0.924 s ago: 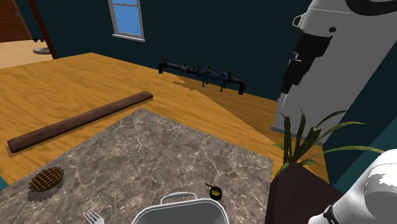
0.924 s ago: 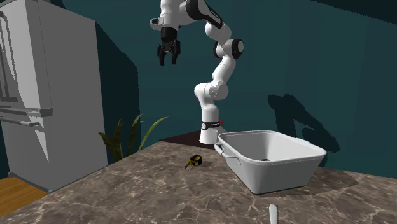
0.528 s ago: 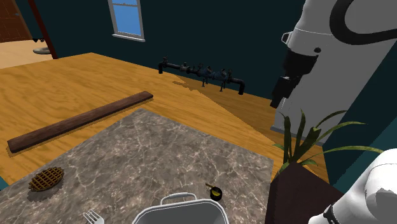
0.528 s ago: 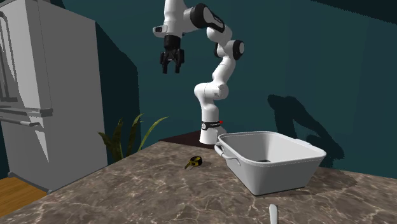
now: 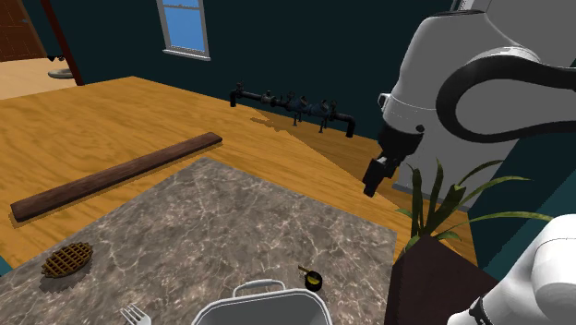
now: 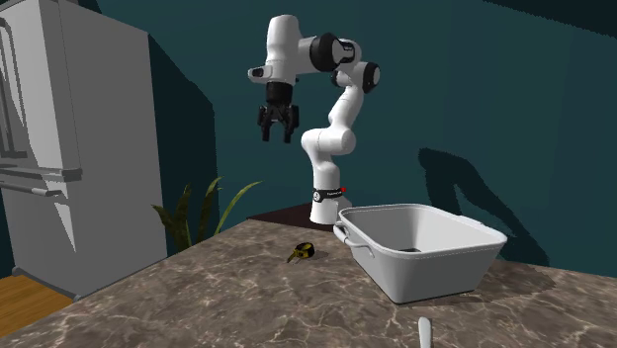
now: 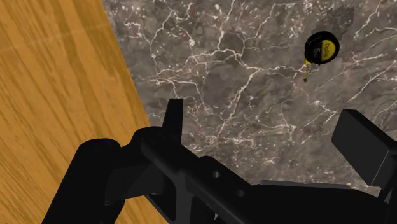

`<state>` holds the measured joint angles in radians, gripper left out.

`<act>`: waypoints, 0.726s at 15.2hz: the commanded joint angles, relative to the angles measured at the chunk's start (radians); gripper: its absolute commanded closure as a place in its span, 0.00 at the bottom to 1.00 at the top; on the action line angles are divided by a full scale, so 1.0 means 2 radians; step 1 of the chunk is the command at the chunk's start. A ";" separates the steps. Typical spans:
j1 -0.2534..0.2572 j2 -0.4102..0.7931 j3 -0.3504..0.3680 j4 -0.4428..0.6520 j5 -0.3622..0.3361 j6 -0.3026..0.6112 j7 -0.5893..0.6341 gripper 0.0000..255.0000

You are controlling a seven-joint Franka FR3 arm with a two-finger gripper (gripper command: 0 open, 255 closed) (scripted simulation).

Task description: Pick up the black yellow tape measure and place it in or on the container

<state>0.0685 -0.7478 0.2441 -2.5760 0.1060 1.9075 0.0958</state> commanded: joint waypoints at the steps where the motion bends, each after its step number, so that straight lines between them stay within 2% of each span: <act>1: 0.006 0.014 0.018 -0.018 0.008 0.034 0.015 0.00; 7: 0.018 0.079 0.077 -0.052 0.025 0.135 0.066 0.00; 11: 0.017 0.142 0.122 -0.060 0.023 0.207 0.107 0.00</act>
<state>0.1014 -0.4900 0.4657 -2.6941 0.1525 2.2896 0.2870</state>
